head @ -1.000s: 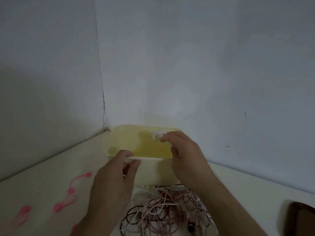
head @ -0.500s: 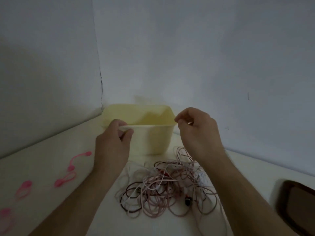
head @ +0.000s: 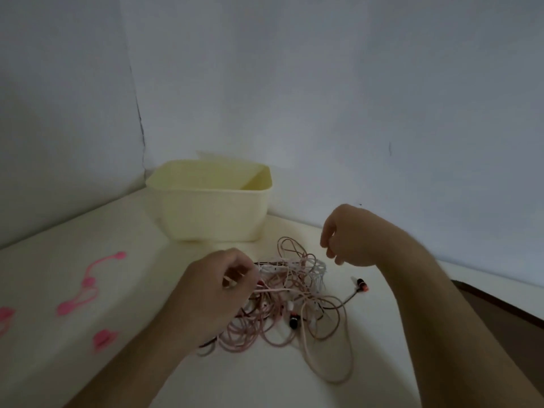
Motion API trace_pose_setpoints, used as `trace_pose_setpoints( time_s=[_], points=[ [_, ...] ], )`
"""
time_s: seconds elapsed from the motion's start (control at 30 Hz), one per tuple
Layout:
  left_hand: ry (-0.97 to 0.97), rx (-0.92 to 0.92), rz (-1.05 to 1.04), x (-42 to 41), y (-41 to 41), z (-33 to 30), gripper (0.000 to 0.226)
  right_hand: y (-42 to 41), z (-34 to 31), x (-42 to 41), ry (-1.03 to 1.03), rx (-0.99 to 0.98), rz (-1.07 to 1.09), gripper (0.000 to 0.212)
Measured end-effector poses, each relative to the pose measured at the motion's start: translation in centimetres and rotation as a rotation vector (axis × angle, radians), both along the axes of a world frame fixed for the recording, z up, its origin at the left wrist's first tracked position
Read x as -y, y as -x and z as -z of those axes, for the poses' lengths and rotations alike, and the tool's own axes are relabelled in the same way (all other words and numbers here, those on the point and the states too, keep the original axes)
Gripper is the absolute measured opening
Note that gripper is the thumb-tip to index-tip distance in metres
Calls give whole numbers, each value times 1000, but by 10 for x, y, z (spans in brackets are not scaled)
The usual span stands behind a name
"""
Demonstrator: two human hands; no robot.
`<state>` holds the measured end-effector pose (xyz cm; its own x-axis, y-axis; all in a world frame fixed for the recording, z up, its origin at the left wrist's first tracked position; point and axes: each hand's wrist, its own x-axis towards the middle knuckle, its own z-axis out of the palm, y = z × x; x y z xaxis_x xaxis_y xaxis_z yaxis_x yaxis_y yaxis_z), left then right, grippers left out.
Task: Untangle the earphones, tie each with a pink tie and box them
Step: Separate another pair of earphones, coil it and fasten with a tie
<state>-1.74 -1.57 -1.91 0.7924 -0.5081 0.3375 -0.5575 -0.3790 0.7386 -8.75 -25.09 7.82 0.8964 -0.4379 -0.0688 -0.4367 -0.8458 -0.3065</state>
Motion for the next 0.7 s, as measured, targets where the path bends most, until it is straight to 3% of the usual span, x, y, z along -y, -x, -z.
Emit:
trace_pose_setpoints(
  time_s=[0.03, 0.13, 0.2, 0.37, 0.43, 0.6, 0.7],
  points=[
    [-41, 17, 46, 1, 3, 4, 9, -2, 5, 2, 2, -15, 25, 16],
    [-130, 63, 124, 0, 3, 14, 19, -3, 15, -3, -33, -149, -14, 33],
    [-136, 62, 127, -3, -2, 19, 24, 0, 15, -10, -54, -174, -69, 20],
    [-147, 52, 92, -7, -7, 21, 26, 4, 2, -15, -170, 214, 25, 26],
    [-156, 66, 94, -7, -6, 22, 26, 6, -9, -21, -365, 426, 63, 30],
    [-181, 92, 118, -7, -7, 20, 24, 8, -29, -30, -1174, 813, -35, 20],
    [-205, 94, 140, -7, -7, 18, 23, 8, -31, -33, -1349, 930, -118, 24]
  ],
)
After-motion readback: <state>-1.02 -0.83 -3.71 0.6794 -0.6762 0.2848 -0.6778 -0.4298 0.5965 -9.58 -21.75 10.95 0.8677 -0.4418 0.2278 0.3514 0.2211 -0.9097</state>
